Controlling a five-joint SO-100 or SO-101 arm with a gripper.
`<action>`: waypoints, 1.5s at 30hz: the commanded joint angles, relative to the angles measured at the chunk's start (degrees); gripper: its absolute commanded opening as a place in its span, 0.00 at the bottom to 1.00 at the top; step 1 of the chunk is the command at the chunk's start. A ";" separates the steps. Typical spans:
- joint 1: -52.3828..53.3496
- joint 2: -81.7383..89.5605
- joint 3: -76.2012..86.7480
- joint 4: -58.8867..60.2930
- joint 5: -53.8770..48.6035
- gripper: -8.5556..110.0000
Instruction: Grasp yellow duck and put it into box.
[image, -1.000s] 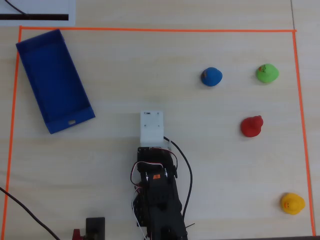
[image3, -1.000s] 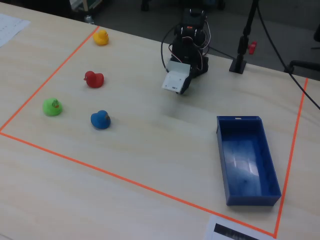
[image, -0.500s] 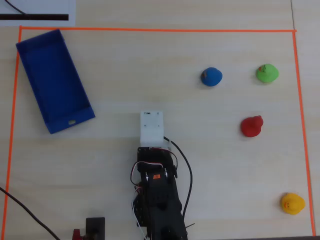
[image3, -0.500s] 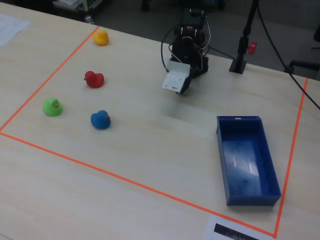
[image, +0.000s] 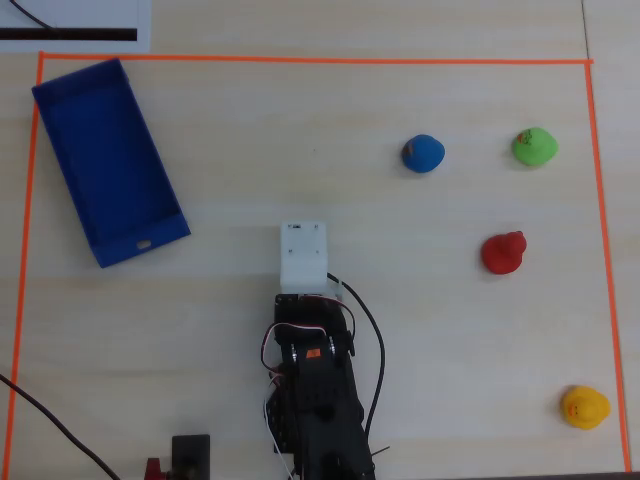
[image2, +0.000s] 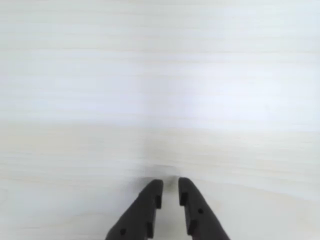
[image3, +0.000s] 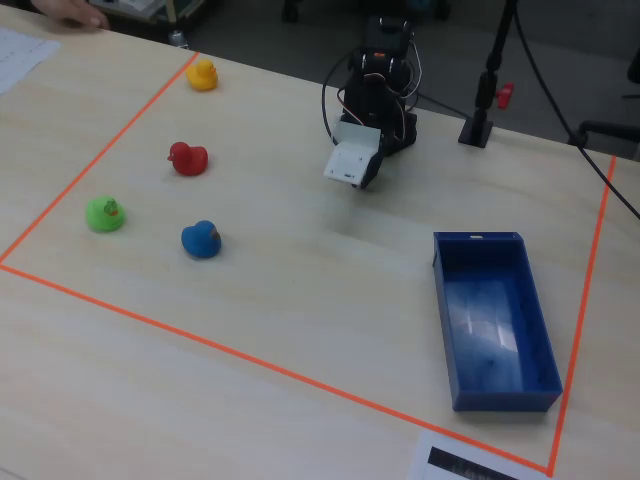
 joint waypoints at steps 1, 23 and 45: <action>-0.44 -0.09 0.09 0.79 0.62 0.07; -0.35 -0.09 0.09 0.79 0.62 0.07; 4.66 -2.29 -1.05 -32.34 -2.72 0.07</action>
